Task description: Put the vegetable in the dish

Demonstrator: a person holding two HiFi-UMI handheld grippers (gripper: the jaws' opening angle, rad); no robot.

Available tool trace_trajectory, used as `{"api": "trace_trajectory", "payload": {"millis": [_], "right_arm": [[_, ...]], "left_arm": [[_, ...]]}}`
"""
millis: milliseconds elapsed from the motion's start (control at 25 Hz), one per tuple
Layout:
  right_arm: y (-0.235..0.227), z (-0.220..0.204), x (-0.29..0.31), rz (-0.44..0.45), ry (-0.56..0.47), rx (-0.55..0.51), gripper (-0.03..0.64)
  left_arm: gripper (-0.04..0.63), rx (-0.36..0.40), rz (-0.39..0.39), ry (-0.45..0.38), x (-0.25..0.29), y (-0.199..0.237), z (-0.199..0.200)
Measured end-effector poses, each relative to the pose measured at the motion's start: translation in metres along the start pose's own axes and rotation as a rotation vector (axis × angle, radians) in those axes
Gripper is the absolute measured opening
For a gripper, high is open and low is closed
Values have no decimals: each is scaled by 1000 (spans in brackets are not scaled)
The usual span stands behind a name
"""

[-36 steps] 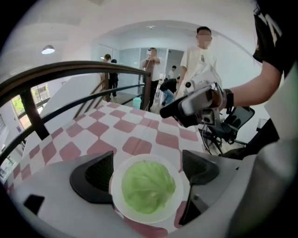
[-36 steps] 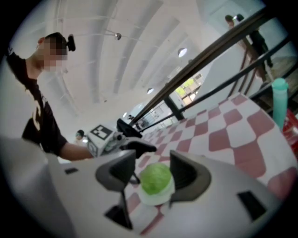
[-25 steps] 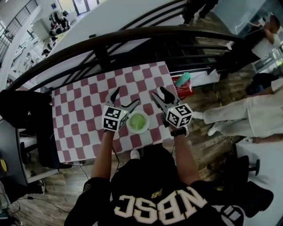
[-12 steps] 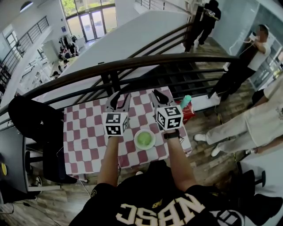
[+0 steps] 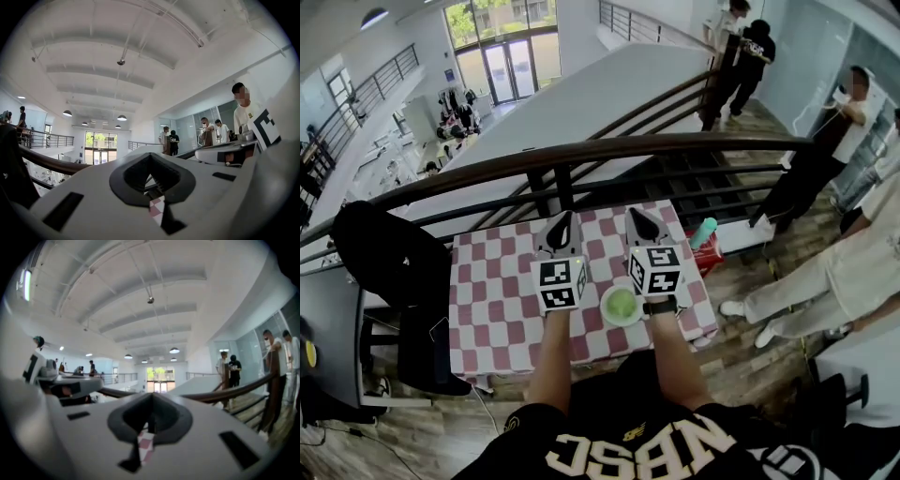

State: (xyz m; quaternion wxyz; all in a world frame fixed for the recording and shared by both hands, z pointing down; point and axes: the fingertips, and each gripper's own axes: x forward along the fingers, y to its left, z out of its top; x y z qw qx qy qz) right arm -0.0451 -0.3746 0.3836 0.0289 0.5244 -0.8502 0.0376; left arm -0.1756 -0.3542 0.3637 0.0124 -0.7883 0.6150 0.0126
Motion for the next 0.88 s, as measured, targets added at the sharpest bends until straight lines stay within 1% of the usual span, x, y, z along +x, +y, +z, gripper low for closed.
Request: {"api": "trace_trajectory", "payload": {"millis": [240, 360, 520, 640, 760, 880], "right_arm": [[7, 12, -3, -19, -25, -13, 15], [11, 12, -8, -19, -21, -21, 15], [19, 11, -11, -11, -13, -34, 15], [31, 14, -5, 11, -11, -42, 15], [48, 10, -7, 41, 4, -57, 15], [53, 5, -16, 42, 16, -67, 15]], "left_arm": [[18, 7, -11, -10, -12, 4, 7], [18, -7, -18, -14, -19, 3, 8], [18, -14, -16, -24, -28, 4, 13], [18, -19, -12, -27, -27, 11, 16], [18, -52, 3, -11, -31, 20, 12], [18, -51, 5, 19, -42, 16, 1]]}}
